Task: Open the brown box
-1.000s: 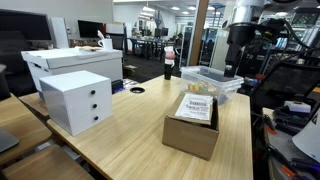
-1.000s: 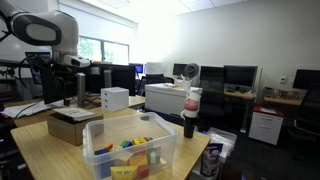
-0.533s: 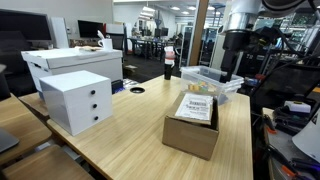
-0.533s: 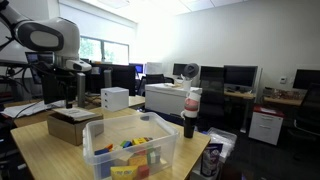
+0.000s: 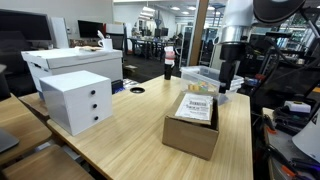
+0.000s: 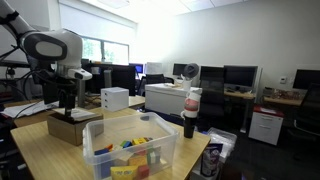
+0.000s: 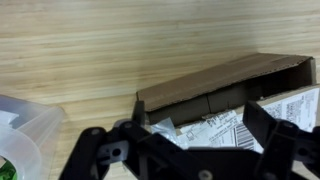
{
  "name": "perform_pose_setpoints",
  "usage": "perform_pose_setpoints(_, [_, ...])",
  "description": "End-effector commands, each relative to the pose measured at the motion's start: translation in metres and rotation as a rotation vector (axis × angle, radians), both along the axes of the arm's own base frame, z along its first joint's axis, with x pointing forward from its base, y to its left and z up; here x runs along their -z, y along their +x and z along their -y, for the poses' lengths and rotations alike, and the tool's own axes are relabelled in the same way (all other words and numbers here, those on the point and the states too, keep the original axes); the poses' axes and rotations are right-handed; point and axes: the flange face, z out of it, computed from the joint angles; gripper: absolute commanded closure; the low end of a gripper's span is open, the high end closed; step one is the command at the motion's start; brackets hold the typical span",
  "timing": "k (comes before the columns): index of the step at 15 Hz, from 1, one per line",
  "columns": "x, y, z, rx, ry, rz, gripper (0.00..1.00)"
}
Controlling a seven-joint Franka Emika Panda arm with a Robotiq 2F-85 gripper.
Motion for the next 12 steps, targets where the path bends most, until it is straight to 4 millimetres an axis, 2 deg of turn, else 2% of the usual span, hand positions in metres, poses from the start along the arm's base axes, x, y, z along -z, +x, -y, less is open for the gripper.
perform_pose_setpoints(1, [0.014, 0.001, -0.003, -0.011, -0.002, -0.017, 0.0])
perform_pose_setpoints(3, [0.02, 0.001, -0.004, -0.013, -0.002, -0.031, 0.0])
perform_pose_setpoints(4, [0.023, 0.001, -0.004, -0.018, -0.002, -0.037, 0.06])
perform_pose_setpoints(6, [0.028, 0.001, -0.005, -0.021, -0.004, -0.044, 0.32])
perform_pose_setpoints(10, [0.035, 0.001, -0.009, -0.029, -0.006, -0.046, 0.53])
perform_pose_setpoints(12, [0.037, 0.002, -0.011, -0.036, -0.011, -0.043, 0.68])
